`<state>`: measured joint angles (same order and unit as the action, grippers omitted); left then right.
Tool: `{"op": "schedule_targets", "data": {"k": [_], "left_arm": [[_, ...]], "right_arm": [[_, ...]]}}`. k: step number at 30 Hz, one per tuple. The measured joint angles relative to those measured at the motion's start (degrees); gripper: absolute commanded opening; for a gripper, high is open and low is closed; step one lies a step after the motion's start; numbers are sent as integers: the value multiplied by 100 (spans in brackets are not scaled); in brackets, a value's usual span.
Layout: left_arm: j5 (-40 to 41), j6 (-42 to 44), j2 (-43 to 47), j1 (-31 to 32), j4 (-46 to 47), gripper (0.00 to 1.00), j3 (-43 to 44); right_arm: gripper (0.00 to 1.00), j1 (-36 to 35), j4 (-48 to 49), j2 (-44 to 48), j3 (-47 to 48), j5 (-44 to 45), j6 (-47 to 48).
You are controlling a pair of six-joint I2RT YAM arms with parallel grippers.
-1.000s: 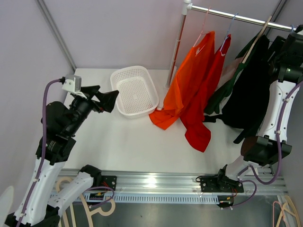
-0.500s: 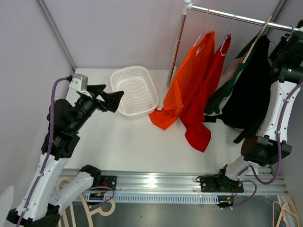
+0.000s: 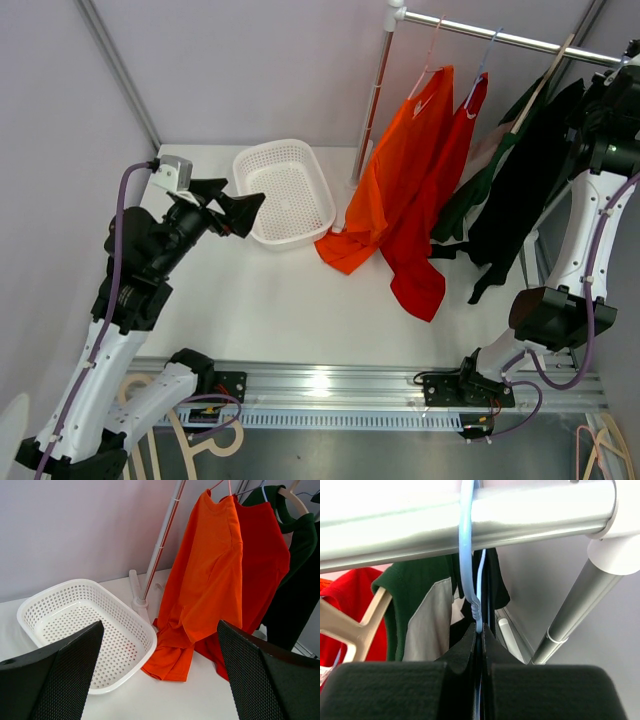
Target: Remove the t-shirt from the hanger
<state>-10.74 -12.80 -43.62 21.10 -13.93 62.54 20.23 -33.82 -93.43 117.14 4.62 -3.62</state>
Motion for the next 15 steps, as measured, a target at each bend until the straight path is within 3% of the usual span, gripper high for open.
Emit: {"op": "schedule_targets", "data": {"k": [15], "left_arm": [[-131, 116, 0, 0, 2, 100, 0]], "right_arm": [[0, -2, -317, 531, 378, -52, 66]]}}
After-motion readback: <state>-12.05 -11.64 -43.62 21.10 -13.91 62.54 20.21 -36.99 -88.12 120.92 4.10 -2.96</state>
